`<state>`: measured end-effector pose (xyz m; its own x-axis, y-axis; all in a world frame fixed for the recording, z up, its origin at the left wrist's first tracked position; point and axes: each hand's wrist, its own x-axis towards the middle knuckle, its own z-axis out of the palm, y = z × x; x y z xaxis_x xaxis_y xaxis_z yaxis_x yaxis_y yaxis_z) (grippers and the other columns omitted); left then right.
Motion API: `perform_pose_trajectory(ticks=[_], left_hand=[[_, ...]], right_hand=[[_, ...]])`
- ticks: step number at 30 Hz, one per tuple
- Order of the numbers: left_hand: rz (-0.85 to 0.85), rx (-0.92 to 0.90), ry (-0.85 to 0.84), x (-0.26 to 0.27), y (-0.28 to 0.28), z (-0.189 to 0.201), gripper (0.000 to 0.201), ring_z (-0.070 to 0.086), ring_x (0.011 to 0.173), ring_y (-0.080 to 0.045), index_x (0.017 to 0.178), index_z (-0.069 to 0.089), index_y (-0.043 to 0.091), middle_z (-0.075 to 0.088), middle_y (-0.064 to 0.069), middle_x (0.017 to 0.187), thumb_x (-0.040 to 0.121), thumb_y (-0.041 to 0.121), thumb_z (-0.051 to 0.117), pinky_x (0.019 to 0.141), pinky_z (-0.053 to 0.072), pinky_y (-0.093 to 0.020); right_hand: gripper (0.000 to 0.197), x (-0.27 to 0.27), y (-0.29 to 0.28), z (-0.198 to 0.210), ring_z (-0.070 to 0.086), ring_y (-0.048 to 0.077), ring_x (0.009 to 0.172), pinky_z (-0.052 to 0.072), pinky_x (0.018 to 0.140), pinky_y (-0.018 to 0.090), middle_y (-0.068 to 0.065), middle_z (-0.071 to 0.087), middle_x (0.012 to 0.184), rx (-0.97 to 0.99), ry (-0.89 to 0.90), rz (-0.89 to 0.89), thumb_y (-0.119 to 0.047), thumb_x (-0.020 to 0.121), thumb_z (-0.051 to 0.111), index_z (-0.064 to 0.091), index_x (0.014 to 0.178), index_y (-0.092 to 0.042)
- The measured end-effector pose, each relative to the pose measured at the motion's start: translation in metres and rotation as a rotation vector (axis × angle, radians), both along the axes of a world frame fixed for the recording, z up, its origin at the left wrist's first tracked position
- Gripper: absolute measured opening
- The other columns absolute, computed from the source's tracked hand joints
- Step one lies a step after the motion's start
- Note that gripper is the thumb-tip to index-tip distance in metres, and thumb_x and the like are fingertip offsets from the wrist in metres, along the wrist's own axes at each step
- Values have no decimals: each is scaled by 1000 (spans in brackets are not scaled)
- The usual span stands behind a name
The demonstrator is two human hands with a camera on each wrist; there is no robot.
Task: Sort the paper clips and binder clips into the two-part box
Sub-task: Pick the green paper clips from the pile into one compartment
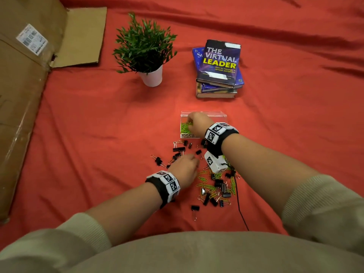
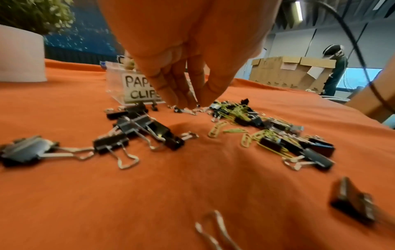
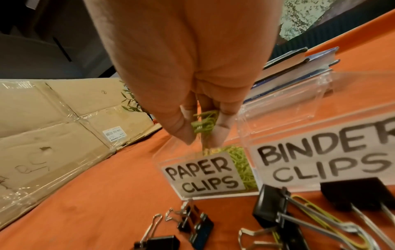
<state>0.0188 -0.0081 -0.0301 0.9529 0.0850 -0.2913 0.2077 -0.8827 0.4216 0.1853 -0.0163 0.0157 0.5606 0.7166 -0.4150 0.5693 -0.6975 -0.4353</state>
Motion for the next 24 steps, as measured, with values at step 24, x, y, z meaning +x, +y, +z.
perform_pose_trajectory(ticks=[24], left_hand=[[147,-207,110,3,-15,5,18,60,77,-28,105,44,11,63,-10,89,88,12,48,67,47,-36]], right_hand=[[13,-68,-128,-40,59,24,73,52,68,34,8,59,78,-150,24,-103,-16,84,55,54,72,-12]])
